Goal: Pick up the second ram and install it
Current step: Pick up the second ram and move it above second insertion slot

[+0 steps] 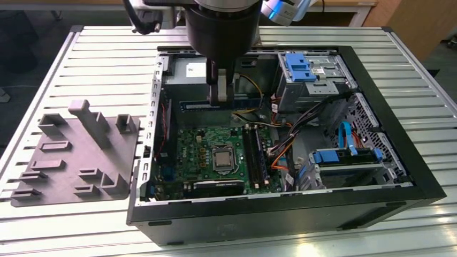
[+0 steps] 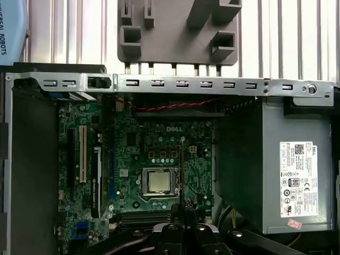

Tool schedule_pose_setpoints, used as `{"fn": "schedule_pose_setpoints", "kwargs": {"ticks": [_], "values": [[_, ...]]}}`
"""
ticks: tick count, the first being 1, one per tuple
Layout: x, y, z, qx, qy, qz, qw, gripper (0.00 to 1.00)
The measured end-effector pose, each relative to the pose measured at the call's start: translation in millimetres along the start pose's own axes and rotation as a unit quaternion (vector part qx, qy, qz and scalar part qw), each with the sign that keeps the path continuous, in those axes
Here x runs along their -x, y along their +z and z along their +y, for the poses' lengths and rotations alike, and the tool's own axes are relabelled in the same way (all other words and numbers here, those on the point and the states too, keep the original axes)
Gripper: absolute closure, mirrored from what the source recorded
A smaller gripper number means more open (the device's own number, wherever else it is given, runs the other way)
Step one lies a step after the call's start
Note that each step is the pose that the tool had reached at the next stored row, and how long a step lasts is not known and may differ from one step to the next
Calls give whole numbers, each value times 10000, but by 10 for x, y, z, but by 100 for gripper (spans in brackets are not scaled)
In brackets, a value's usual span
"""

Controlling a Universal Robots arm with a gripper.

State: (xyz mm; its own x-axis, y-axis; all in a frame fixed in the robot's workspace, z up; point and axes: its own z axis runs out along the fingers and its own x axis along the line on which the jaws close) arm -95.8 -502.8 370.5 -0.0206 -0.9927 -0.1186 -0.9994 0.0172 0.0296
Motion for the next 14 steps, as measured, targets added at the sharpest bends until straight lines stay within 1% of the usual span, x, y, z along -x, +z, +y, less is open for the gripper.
{"fn": "schedule_pose_setpoints", "kwargs": {"ticks": [7, 14], "values": [[-6, 50, -2, 0, 0, 0, 10000, 88], [-10, 81, -2, -1, 3, 0, 10000, 88]]}}
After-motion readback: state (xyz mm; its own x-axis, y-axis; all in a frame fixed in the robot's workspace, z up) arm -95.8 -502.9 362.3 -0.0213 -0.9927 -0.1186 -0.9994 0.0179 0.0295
